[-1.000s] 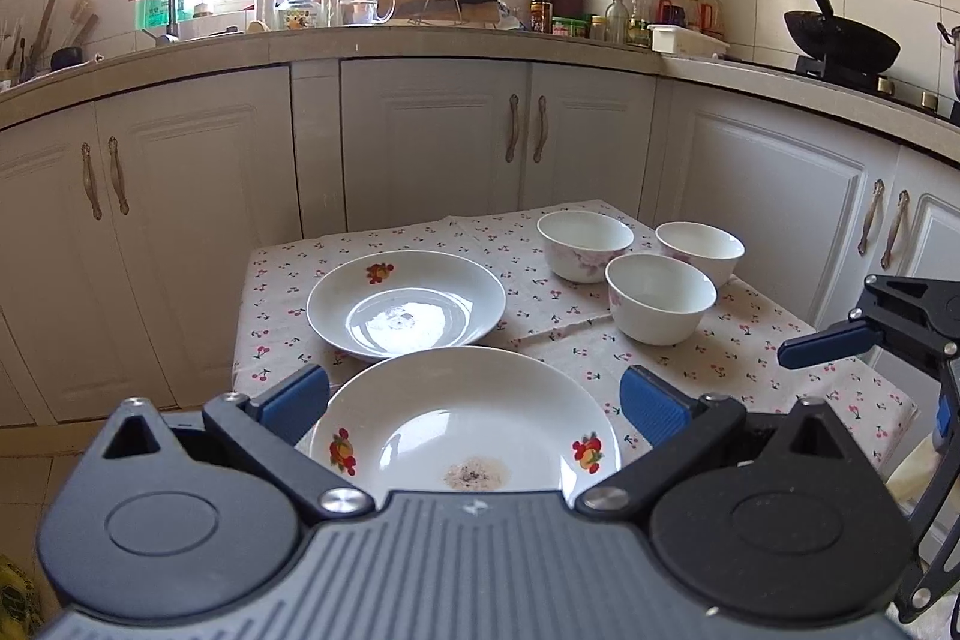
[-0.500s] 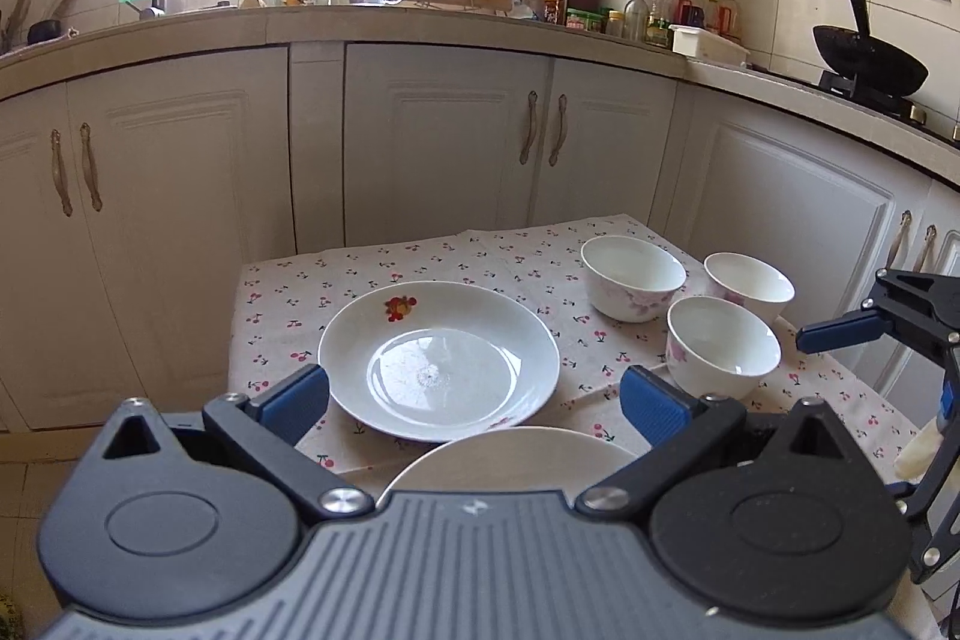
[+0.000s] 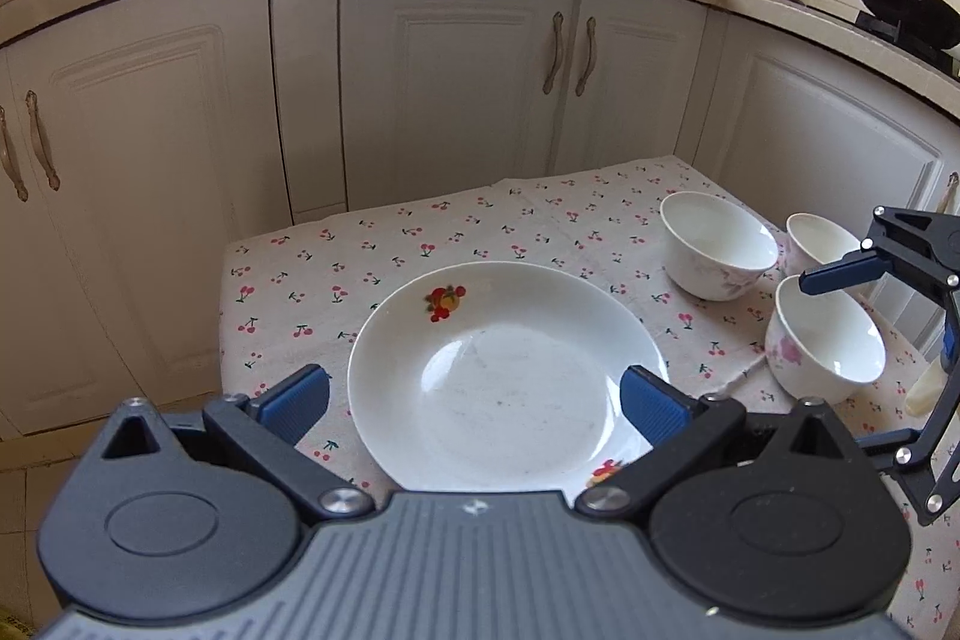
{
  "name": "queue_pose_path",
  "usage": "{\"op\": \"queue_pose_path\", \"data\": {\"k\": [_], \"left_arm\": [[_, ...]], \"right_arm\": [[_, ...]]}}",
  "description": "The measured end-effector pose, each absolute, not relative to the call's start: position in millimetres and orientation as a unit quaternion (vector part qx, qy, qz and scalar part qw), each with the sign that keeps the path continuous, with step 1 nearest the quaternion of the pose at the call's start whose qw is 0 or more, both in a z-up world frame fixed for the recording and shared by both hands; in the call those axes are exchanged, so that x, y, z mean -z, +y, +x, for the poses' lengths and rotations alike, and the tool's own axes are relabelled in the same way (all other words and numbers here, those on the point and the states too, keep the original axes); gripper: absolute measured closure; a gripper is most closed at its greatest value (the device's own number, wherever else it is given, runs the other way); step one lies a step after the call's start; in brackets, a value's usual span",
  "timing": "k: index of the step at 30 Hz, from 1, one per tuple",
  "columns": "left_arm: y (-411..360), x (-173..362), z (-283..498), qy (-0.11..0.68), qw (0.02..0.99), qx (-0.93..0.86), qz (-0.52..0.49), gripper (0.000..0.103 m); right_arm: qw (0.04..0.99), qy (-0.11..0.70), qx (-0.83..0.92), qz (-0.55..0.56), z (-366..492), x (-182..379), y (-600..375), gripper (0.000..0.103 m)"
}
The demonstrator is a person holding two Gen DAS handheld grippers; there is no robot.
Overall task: Organize plates and bowls
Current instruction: 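Grasp the rim of a white cherry-decal plate with the left tool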
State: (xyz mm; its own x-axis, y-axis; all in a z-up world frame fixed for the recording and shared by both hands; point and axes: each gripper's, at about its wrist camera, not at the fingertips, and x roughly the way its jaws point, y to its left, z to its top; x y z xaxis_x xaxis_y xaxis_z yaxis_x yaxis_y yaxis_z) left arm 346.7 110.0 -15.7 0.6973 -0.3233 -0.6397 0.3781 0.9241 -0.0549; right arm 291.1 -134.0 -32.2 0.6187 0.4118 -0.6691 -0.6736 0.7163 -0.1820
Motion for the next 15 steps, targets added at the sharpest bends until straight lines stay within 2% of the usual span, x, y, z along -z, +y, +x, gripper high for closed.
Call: {"op": "queue_pose_path", "data": {"k": [11, 15], "left_arm": [[112.4, 45.1, 404.6, 0.390, 0.895, 0.213, 0.036, 0.001], [112.2, 51.8, 416.1, 0.399, 0.890, 0.220, 0.037, 0.001]], "right_arm": [[0.840, 0.343, -0.344, -0.243, 338.7, 54.7, -116.4, 0.000], [0.827, 0.357, -0.354, -0.252, 350.6, 63.2, -110.4, 0.004]]}}
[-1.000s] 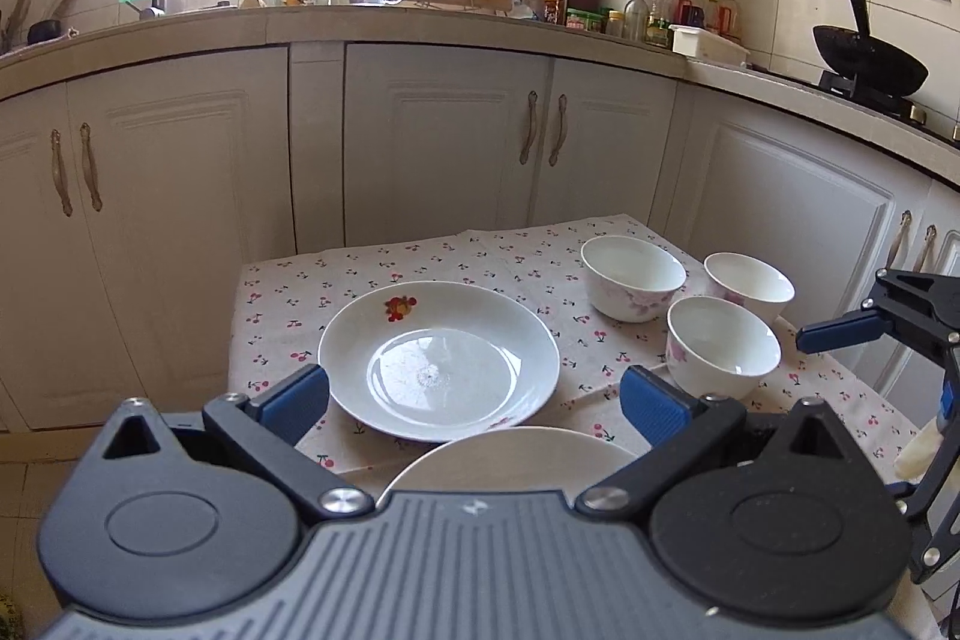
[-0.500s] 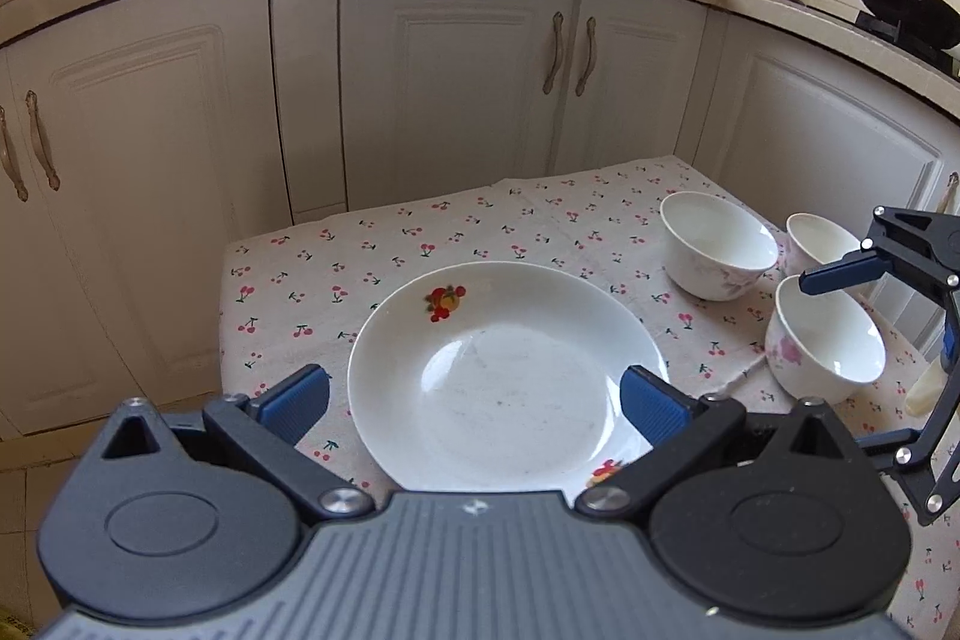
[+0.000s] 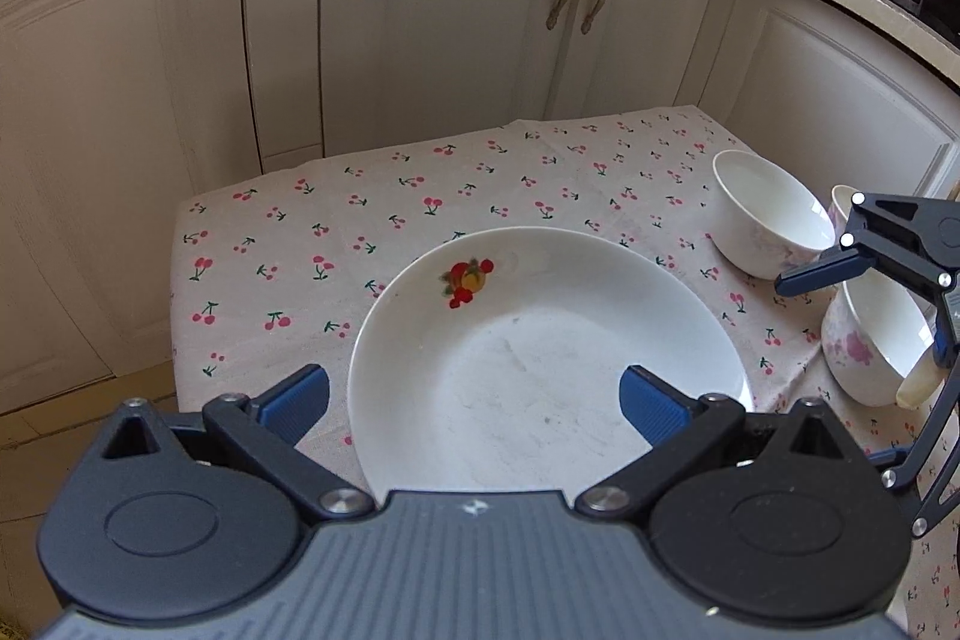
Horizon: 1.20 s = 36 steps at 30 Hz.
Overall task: Organize plates and bowls
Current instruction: 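Grasp the rim of a white cherry-decal plate with the left tool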
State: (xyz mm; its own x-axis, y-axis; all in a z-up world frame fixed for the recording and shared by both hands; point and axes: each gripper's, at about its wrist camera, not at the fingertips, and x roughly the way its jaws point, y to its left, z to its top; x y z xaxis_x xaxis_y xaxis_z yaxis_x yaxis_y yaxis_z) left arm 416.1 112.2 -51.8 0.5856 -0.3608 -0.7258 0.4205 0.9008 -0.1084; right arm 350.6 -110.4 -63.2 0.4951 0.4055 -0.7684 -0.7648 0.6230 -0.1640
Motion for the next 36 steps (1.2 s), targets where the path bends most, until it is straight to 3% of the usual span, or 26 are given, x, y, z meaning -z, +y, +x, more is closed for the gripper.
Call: {"op": "queue_pose_path", "data": {"k": [12, 36], "left_arm": [[115.6, 66.1, 441.8, 0.440, 0.866, 0.237, 0.024, 0.001], [107.2, 77.1, 463.6, 0.465, 0.839, 0.283, 0.019, 0.004]], "right_arm": [[0.798, 0.412, -0.375, -0.229, 381.0, 79.2, -93.0, 0.007], [0.771, 0.422, -0.411, -0.244, 398.6, 90.5, -74.8, 0.002]]}}
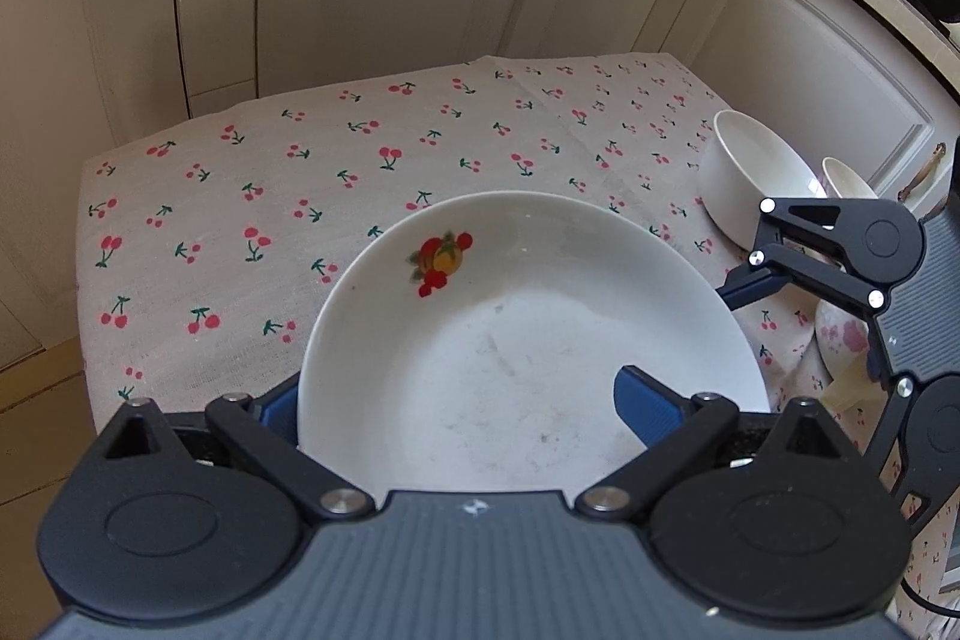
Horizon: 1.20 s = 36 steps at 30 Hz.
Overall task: Organize plates and bowls
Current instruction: 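Grasp the rim of a white cherry-decal plate with the left tool, then lift the cherry-decal plate with the left tool and carry it over the plate stack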
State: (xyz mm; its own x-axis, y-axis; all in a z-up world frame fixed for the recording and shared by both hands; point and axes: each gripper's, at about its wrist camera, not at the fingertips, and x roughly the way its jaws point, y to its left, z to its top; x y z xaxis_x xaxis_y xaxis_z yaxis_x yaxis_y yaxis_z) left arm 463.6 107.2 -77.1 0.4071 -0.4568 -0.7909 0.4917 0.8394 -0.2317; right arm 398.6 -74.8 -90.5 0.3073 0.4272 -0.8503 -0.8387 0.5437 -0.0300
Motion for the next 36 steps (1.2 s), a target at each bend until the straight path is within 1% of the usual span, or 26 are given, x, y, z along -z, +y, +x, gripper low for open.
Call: {"op": "queue_pose_path", "data": {"k": [19, 36], "left_arm": [[108.6, 76.6, 462.5, 0.456, 0.844, 0.283, 0.022, 0.004], [108.3, 61.8, 456.0, 0.444, 0.851, 0.279, 0.023, 0.004]], "right_arm": [[0.796, 0.383, -0.410, -0.226, 386.6, 80.7, -84.5, 0.002], [0.803, 0.364, -0.411, -0.229, 374.2, 67.1, -87.7, 0.002]]}}
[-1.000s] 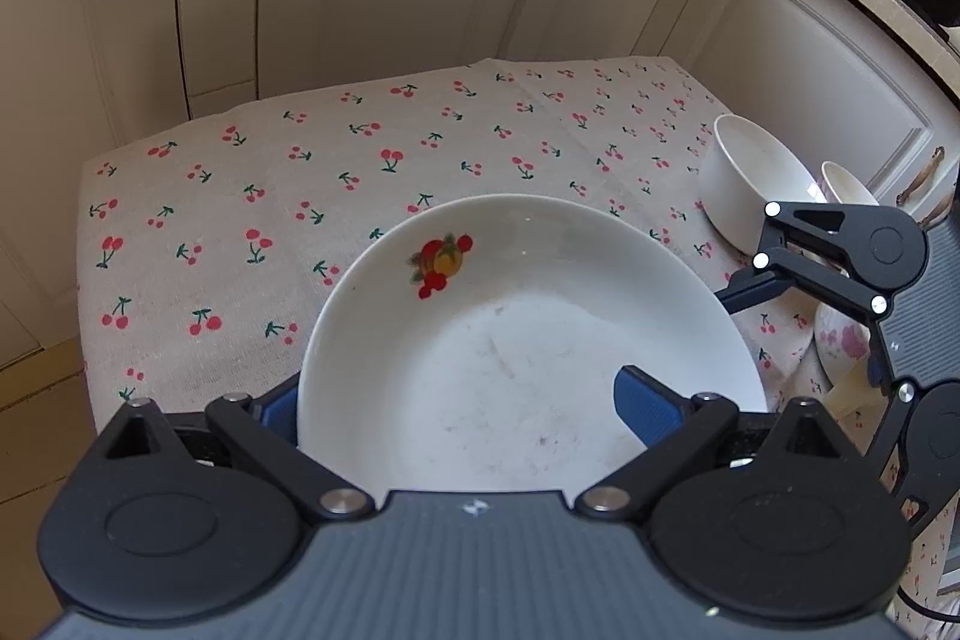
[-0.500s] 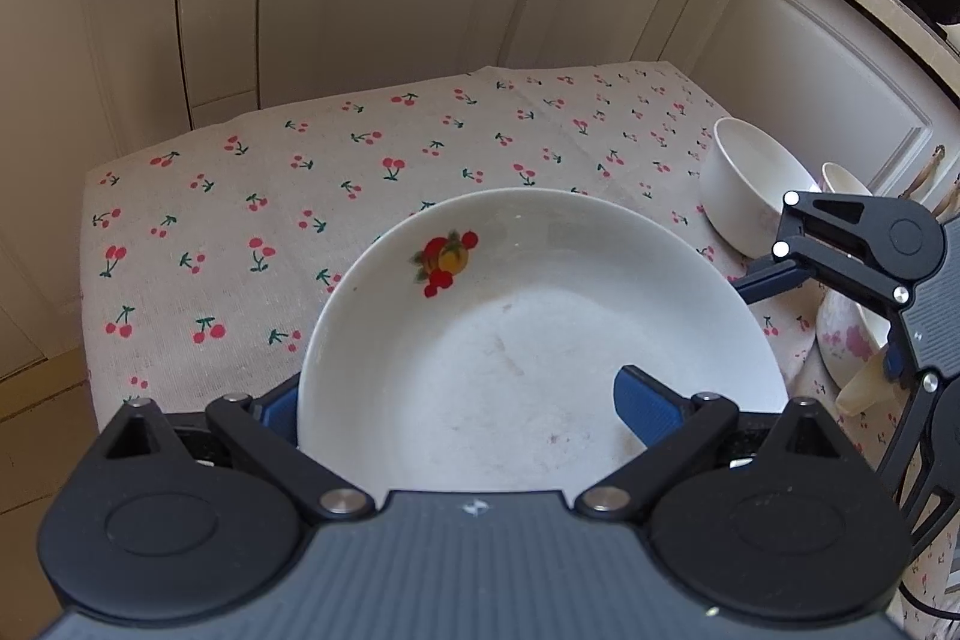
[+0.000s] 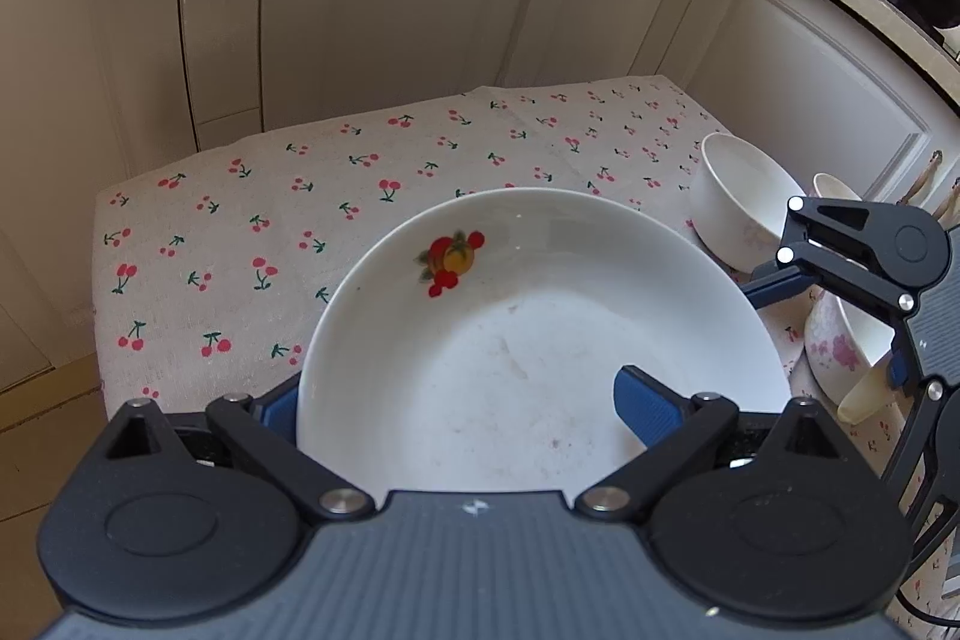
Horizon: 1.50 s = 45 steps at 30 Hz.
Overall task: Organize plates and bowls
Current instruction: 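Lift the cherry-decal plate with the left tool and carry it over the plate stack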
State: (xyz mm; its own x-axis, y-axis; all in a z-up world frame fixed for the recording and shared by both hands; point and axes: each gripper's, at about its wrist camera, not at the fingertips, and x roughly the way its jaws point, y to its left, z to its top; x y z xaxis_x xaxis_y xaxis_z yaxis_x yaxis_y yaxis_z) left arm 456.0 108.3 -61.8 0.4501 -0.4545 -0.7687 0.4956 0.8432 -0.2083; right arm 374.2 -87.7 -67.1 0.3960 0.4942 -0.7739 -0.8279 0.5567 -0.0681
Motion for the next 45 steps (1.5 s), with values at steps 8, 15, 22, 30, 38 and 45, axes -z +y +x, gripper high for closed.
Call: {"op": "queue_pose_path", "data": {"k": [8, 15, 22, 30, 38, 45], "left_arm": [[102.2, 40.7, 440.3, 0.433, 0.857, 0.278, 0.030, 0.004], [97.2, 18.2, 414.0, 0.421, 0.863, 0.276, 0.035, 0.004], [95.3, 1.2, 378.1, 0.417, 0.867, 0.271, 0.036, 0.004], [94.9, -0.6, 333.2, 0.419, 0.868, 0.266, 0.034, 0.004], [96.4, 9.6, 300.1, 0.428, 0.864, 0.264, 0.029, 0.004], [91.9, 18.5, 279.9, 0.440, 0.857, 0.268, 0.027, 0.004]], "right_arm": [[0.810, 0.355, -0.409, -0.227, 361.8, 52.8, -91.5, 0.002], [0.817, 0.343, -0.405, -0.227, 334.6, 33.0, -94.7, 0.002], [0.822, 0.334, -0.408, -0.216, 298.9, 18.7, -96.9, 0.002], [0.823, 0.335, -0.409, -0.207, 256.7, 15.0, -99.5, 0.002], [0.820, 0.343, -0.410, -0.206, 226.8, 22.6, -97.7, 0.002], [0.817, 0.355, -0.409, -0.197, 205.6, 31.4, -99.0, 0.002]]}}
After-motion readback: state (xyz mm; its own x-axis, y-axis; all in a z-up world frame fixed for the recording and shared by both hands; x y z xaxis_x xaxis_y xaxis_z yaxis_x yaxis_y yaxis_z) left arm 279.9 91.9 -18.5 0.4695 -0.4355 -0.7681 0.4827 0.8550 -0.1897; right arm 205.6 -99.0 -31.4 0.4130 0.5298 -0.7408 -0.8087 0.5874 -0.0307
